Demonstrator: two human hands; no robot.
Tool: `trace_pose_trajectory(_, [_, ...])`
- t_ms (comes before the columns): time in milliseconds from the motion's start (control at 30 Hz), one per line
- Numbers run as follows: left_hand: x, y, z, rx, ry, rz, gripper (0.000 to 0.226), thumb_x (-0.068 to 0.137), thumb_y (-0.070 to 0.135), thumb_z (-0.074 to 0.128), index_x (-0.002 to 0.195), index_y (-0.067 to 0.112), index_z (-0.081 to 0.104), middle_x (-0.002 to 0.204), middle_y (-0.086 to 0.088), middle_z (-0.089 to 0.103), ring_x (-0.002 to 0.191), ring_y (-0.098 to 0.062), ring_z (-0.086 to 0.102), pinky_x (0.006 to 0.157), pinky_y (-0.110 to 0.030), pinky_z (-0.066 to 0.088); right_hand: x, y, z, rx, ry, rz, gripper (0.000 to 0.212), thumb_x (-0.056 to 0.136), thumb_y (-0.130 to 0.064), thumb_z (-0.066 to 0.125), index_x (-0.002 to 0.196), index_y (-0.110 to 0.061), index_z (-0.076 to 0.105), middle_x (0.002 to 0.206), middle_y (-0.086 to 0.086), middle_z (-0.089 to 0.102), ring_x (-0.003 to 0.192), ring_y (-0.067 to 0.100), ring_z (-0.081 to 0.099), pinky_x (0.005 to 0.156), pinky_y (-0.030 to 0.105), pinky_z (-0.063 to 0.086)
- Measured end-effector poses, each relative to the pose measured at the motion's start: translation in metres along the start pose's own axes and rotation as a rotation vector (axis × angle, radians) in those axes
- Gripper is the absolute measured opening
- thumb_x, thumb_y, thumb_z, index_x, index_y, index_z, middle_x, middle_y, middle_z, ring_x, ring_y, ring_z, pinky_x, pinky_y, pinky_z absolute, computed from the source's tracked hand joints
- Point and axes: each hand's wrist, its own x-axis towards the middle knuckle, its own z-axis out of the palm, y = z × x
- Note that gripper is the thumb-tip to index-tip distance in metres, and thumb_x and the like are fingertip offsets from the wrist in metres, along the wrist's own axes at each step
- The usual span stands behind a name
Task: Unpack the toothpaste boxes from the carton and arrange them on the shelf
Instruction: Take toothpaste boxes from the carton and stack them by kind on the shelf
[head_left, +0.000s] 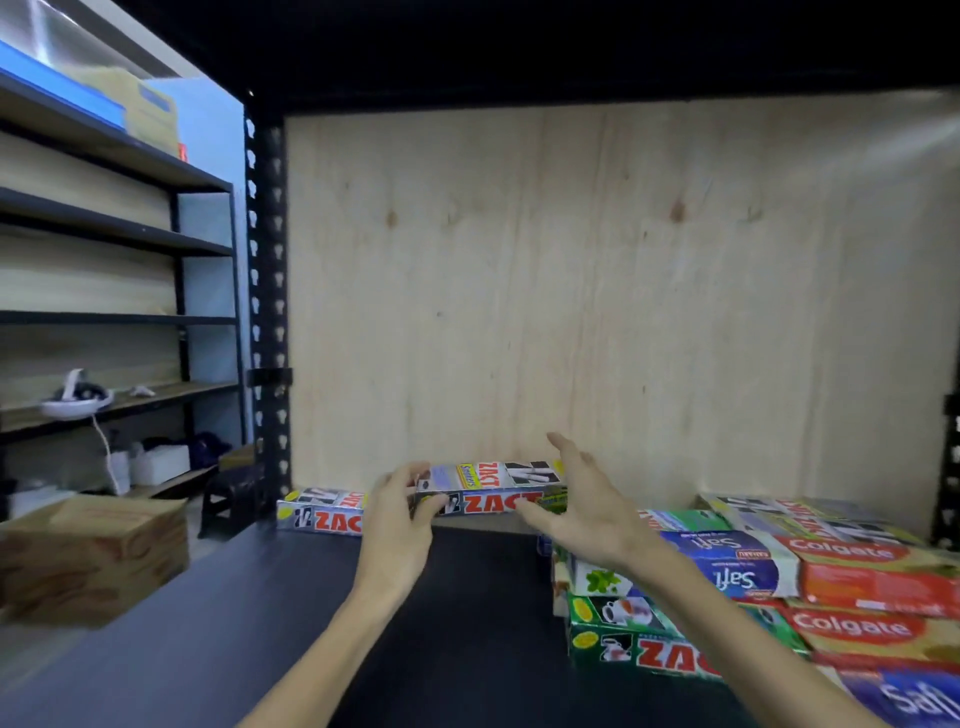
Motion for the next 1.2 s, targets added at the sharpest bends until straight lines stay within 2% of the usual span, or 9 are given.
trace_pose_trajectory(67, [-0.011,0.001,-0.030,0.023,0.046,0.008,0.033,0.093,0.014,0.071,0.117,0.034,0.060,0.116,0.008,0.062,0.103,-0.008,0.064,0.087,-0.020,0.052,-0.005,-0.018,0.012,-0.004,-0.005,-0.028,0.090,0.091,-0.036,0.070,0.159,-0.019,0.014,0.156,0.003,0.029,0.139,0.016,0.039,0.104,0.016,0.027])
trace_pose_trajectory(167, [-0.032,-0.002,-0.073,0.146,0.089,0.032,0.030,0.095,0.015,0.068,0.123,0.024,0.064,0.116,0.010,0.064,0.105,-0.010,0.063,0.091,-0.025,0.049,-0.019,-0.040,0.034,0.017,-0.061,-0.035,0.082,0.093,-0.031,0.068,0.157,-0.021,0.018,0.150,0.003,0.041,0.129,0.015,0.047,0.101,0.020,0.034])
trace_pose_trajectory(267, [-0.059,-0.004,-0.103,0.279,0.002,0.042,0.030,0.098,0.019,0.063,0.128,0.024,0.062,0.114,0.015,0.058,0.105,-0.008,0.059,0.090,-0.025,0.044,-0.041,-0.049,0.060,0.023,-0.043,0.014,0.071,0.093,-0.024,0.066,0.153,-0.025,0.028,0.142,0.004,0.049,0.130,0.018,0.046,0.109,0.029,0.035])
trace_pose_trajectory(367, [-0.078,-0.003,-0.119,0.397,-0.114,0.041,0.028,0.100,0.025,0.061,0.127,0.024,0.061,0.112,0.014,0.054,0.108,-0.012,0.057,0.089,-0.030,0.045,-0.065,-0.045,0.080,0.102,-0.023,0.073,0.059,0.093,-0.012,0.066,0.146,-0.020,0.041,0.134,0.004,0.056,0.130,0.017,0.050,0.102,0.017,0.034])
trace_pose_trajectory(467, [-0.088,0.002,-0.126,0.450,-0.194,0.003,0.028,0.101,0.029,0.058,0.129,0.024,0.056,0.113,0.012,0.052,0.106,-0.012,0.054,0.088,-0.029,0.044,-0.084,-0.039,0.088,0.120,0.080,0.086,0.049,0.091,-0.011,0.069,0.136,-0.018,0.050,0.130,0.002,0.059,0.128,0.018,0.052,0.102,0.020,0.037])
trace_pose_trajectory(667, [-0.099,0.004,-0.130,0.446,-0.260,-0.038,0.042,0.098,0.036,0.062,0.136,0.025,0.048,0.129,0.006,0.052,0.113,-0.014,0.056,0.100,-0.035,0.048,-0.106,-0.043,0.086,0.168,0.120,0.123,0.059,0.092,-0.020,0.071,0.144,-0.021,0.044,0.137,-0.003,0.055,0.129,0.015,0.050,0.109,0.030,0.041])
trace_pose_trajectory(800, [-0.101,0.005,-0.127,0.592,-0.192,0.004,0.063,0.092,0.040,0.069,0.144,0.019,0.040,0.142,0.000,0.039,0.133,-0.020,0.041,0.112,-0.039,0.038,-0.112,-0.043,0.083,0.182,0.106,0.167,0.065,0.090,-0.027,0.073,0.147,-0.020,0.043,0.134,0.001,0.060,0.123,0.016,0.056,0.106,0.034,0.047])
trace_pose_trajectory(967, [-0.105,0.009,-0.126,0.798,-0.058,0.275,0.039,0.086,0.037,0.074,0.113,0.027,0.048,0.115,0.007,0.047,0.108,-0.014,0.044,0.096,-0.029,0.039,-0.115,-0.046,0.085,0.130,0.088,0.136,0.061,0.087,-0.038,0.073,0.139,-0.026,0.043,0.127,-0.003,0.056,0.118,0.013,0.054,0.100,0.032,0.049])
trace_pose_trajectory(1200, [-0.101,0.007,-0.128,0.610,-0.171,0.227,0.018,0.089,0.055,0.062,0.094,0.038,0.056,0.088,0.021,0.062,0.086,-0.001,0.059,0.093,-0.034,0.049,-0.119,-0.052,0.084,0.064,0.051,0.054,0.069,0.080,-0.054,0.072,0.136,-0.030,0.040,0.111,-0.008,0.052,0.109,0.010,0.048,0.094,0.032,0.048])
